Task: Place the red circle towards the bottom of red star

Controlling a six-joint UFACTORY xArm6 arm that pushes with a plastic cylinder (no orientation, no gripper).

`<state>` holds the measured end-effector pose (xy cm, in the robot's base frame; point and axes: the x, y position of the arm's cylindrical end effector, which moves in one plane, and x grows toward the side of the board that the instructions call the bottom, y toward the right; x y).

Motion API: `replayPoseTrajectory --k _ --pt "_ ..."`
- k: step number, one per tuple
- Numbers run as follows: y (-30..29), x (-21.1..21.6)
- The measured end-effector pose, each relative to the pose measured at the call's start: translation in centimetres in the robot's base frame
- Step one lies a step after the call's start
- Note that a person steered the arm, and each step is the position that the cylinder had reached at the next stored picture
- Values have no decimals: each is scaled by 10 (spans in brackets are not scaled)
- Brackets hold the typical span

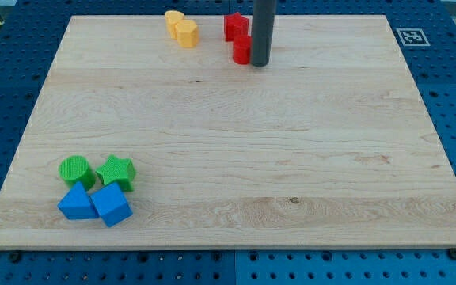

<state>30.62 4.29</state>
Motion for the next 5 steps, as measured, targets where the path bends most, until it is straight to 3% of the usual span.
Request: replayPoseTrajectory --k 1,2,3,5 --pt "-2 -4" --pt "-8 38" --pt "-26 48" --pt "-26 19"
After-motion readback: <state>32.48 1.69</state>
